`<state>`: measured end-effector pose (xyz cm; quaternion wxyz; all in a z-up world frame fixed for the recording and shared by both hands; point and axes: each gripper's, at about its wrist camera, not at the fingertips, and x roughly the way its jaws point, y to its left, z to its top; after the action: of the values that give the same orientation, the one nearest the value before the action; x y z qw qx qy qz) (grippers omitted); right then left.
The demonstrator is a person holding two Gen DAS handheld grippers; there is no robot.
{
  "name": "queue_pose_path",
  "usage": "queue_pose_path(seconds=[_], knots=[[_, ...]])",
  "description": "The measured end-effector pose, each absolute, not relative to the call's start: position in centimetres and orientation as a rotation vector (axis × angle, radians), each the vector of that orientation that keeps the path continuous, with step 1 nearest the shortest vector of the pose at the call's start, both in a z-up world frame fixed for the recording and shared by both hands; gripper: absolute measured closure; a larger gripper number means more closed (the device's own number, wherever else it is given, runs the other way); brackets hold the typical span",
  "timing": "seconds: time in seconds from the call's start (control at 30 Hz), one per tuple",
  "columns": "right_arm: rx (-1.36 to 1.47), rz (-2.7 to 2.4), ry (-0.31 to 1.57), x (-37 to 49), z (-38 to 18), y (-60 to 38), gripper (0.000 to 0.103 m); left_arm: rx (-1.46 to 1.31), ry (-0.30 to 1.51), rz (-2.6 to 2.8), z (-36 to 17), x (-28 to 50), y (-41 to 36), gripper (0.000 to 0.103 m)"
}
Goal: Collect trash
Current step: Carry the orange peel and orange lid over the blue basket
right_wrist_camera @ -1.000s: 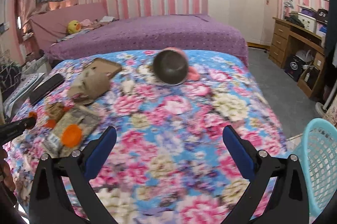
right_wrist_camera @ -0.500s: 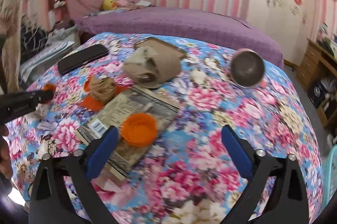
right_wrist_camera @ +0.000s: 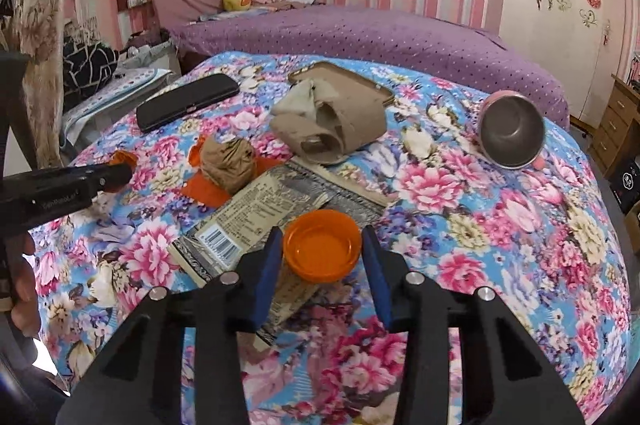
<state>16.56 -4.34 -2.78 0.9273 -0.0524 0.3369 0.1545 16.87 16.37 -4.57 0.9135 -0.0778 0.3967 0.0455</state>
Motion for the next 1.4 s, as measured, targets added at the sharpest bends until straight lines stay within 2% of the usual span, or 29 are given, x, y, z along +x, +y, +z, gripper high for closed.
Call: queue_pose_path(seconds=[1.4], knots=[[-0.003, 0.001, 0.581, 10.6, 1.1, -27.2, 0.063, -0.066, 0.730, -0.118, -1.9, 14.1, -3.4, 0.078]])
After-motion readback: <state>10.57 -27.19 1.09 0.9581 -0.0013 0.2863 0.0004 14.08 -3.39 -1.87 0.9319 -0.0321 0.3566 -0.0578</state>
